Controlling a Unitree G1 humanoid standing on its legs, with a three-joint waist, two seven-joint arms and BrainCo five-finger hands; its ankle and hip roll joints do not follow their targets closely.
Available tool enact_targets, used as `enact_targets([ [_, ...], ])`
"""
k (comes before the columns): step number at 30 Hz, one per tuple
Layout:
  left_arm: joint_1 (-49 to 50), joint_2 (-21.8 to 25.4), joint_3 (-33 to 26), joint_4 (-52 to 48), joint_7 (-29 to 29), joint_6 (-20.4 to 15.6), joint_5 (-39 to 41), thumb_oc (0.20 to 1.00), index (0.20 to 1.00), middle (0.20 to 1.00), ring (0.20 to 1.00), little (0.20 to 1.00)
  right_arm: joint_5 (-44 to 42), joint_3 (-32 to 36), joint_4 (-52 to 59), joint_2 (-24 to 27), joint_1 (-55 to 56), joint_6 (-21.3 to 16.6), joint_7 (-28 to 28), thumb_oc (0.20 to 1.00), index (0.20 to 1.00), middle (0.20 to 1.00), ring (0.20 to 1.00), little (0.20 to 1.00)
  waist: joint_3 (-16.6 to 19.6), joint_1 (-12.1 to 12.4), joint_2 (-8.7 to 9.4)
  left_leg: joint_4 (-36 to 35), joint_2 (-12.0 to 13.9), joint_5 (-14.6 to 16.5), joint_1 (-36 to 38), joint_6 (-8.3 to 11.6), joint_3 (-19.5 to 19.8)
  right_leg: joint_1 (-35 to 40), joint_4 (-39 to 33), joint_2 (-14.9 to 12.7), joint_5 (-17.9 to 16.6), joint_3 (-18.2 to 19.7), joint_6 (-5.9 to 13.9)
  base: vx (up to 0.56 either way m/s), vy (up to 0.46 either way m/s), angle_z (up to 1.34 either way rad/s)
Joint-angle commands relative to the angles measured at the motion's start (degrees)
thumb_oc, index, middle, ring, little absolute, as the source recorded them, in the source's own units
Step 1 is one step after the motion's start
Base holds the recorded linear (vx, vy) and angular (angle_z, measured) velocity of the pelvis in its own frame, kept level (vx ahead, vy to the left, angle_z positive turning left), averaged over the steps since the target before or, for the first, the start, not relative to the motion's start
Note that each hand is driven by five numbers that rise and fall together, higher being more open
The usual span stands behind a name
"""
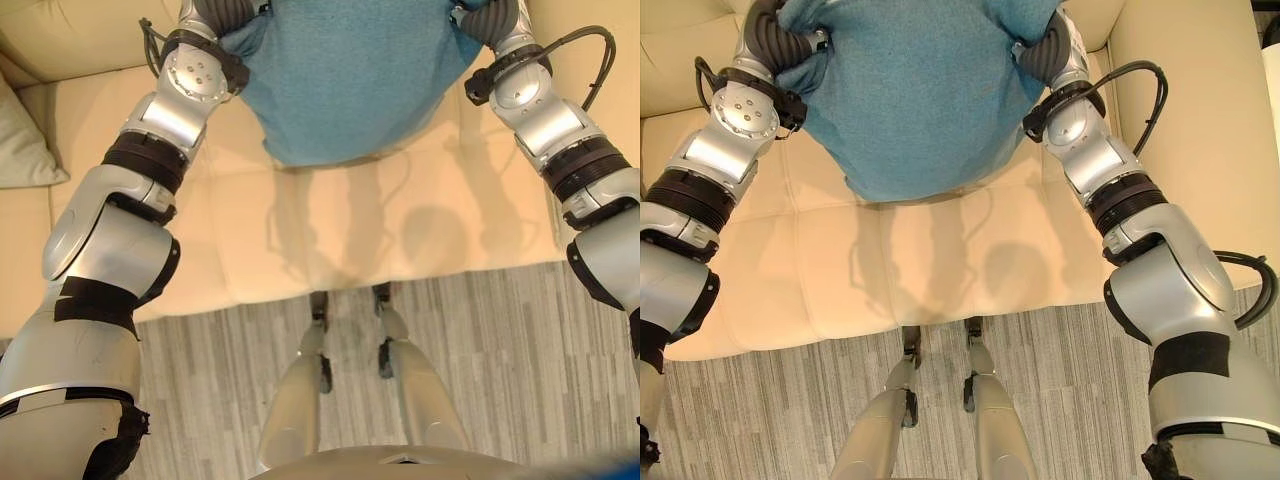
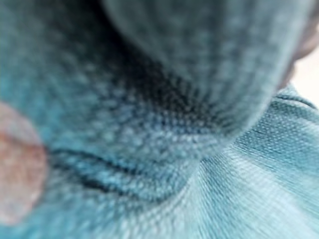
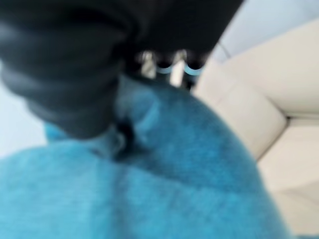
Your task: Pick up all the scattered cushions and arrange them neatly on the sofa.
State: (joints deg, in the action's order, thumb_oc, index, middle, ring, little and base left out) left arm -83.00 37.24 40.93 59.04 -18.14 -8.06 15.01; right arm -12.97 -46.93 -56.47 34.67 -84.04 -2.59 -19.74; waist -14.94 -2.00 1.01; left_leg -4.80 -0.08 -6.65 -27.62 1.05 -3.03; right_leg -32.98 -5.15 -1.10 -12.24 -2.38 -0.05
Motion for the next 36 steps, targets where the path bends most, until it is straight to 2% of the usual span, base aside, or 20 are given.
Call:
enact_targets([
  [1,-8.3,-0.4,2.5,4.5,-2.3,-1.7,-0.2,1.000,1.000,1.000,1.000,1.000,0.8,-2.3,-8.0,-0.2,-6.2,0.3,1.0,1.000,1.000,1.000,1.000,1.000,2.0,1.3,1.81,-0.2,-1.5,-0.1,-2.3,3.85,2.1,0.1,2.0,-3.4,3.3,1.7,9.52,-0.01,0.001,0.24],
  [10,-8.9,0.2,3.0,4.7,-2.2,-1.8,-0.4,1.000,1.000,1.000,1.000,1.000,0.7,-3.3,-8.9,0.7,-7.1,0.6,1.5,1.000,1.000,1.000,1.000,1.000,2.5,1.3,1.81,-0.2,-1.8,0.0,-3.1,3.81,2.1,-0.6,1.7,-3.4,3.1,2.1,9.52,0.00,0.002,0.04],
  [11,-10.0,1.1,3.8,6.1,-1.9,-1.9,-0.2,1.000,1.000,1.000,1.000,1.000,0.3,-4.2,-10.0,1.6,-8.0,0.6,1.9,1.000,1.000,1.000,1.000,1.000,3.0,1.3,2.02,-0.2,-1.8,0.0,-3.4,3.87,2.3,-1.0,1.7,-3.3,3.0,2.1,9.51,0.00,0.000,0.00],
  [12,-12.7,9.6,3.1,10.4,-2.2,-1.1,1.2,1.000,1.000,1.000,1.000,1.000,-3.0,-0.5,-10.8,9.0,-9.3,-0.5,-1.8,1.000,1.000,1.000,1.000,1.000,3.6,1.0,1.96,-0.2,-1.7,0.7,-1.6,4.21,1.4,1.1,1.0,-3.2,3.4,1.6,9.50,0.03,0.032,-0.02],
  [15,-11.6,12.7,2.0,10.2,-1.6,-1.1,2.0,1.000,1.000,1.000,1.000,1.000,-4.8,1.7,-9.9,12.2,-9.1,-1.1,-2.9,1.000,1.000,1.000,1.000,1.000,4.2,0.6,1.86,-0.2,-1.6,1.3,-0.4,4.27,0.8,2.2,0.8,-3.3,3.6,1.4,9.59,0.02,0.038,-0.04],
  [23,-10.2,15.8,1.2,9.3,-1.1,-1.4,2.9,1.000,1.000,1.000,1.000,1.000,-5.3,1.5,-9.0,16.8,-9.4,-1.4,-3.1,1.000,1.000,1.000,1.000,1.000,5.2,0.4,2.15,-0.2,-1.3,1.8,0.5,4.34,0.2,3.2,0.5,-3.6,3.6,1.0,9.57,0.00,0.006,-0.01],
  [27,-4.0,19.6,-2.5,0.3,-1.9,-3.3,3.4,1.000,1.000,1.000,1.000,1.000,-4.3,4.0,-2.0,21.9,-3.3,-2.2,-2.9,1.000,1.000,1.000,1.000,1.000,5.5,0.3,2.08,-0.2,-1.0,2.1,2.0,4.26,0.0,4.8,0.6,-3.6,4.1,0.8,9.34,0.01,0.006,0.02],
  [29,2.8,22.6,-6.4,-7.0,-1.7,-4.7,3.6,1.000,1.000,1.000,1.000,1.000,-3.2,6.8,3.7,25.0,2.9,-2.6,-1.9,1.000,1.000,1.000,1.000,1.000,5.9,0.2,2.22,-0.2,-0.9,2.4,3.2,4.14,0.0,5.9,0.5,-3.7,4.4,0.6,9.22,0.06,-0.007,-0.01],
  [32,19.8,24.4,-18.1,-18.6,-1.4,-6.4,4.3,1.000,1.000,1.000,1.000,1.000,-1.4,17.9,11.7,27.9,19.5,-3.6,-1.0,1.000,1.000,1.000,1.000,1.000,6.6,0.2,2.51,-0.2,-0.7,3.3,6.0,4.01,0.0,8.9,0.3,-3.8,5.2,0.3,9.13,0.09,-0.033,-0.06],
  [33,32.9,23.4,-26.6,-24.7,-0.5,-6.3,3.6,1.000,1.000,1.000,1.000,1.000,0.4,27.7,16.6,27.7,33.5,-3.9,-0.3,1.000,1.000,1.000,1.000,1.000,7.3,0.2,2.84,-0.2,-0.5,4.1,8.3,3.91,0.0,11.5,0.2,-3.9,5.9,0.1,9.10,0.20,-0.087,-0.02],
  [34,48.5,21.3,-35.5,-30.8,2.0,-5.7,1.7,1.000,1.000,1.000,1.000,1.000,3.1,37.9,20.3,24.5,49.0,-3.7,1.9,1.000,1.000,1.000,1.000,1.000,7.8,0.4,3.02,-0.2,-0.5,4.7,10.9,3.68,0.2,14.5,0.2,-4.0,6.7,-0.3,9.00,0.17,-0.074,0.03],
  [35,49.4,21.2,-36.0,-31.4,2.0,-5.5,1.5,1.000,1.000,1.000,1.000,1.000,3.3,38.4,20.9,24.4,49.9,-3.6,1.9,1.000,1.000,1.000,1.000,1.000,7.9,0.4,3.02,-0.2,-0.5,4.7,11.2,3.68,0.2,14.7,0.2,-4.0,6.8,-0.3,9.00,0.13,-0.061,0.02],
  [36,54.3,19.8,-38.7,-32.1,3.4,-5.0,0.4,1.000,1.000,1.000,1.000,1.000,4.7,41.1,21.8,23.3,54.3,-3.3,3.1,1.000,1.000,1.000,1.000,1.000,8.1,0.4,3.07,-0.2,-0.4,4.9,12.1,3.61,0.3,15.6,0.2,-4.0,7.2,-0.4,8.95,0.06,-0.018,-0.05],
])
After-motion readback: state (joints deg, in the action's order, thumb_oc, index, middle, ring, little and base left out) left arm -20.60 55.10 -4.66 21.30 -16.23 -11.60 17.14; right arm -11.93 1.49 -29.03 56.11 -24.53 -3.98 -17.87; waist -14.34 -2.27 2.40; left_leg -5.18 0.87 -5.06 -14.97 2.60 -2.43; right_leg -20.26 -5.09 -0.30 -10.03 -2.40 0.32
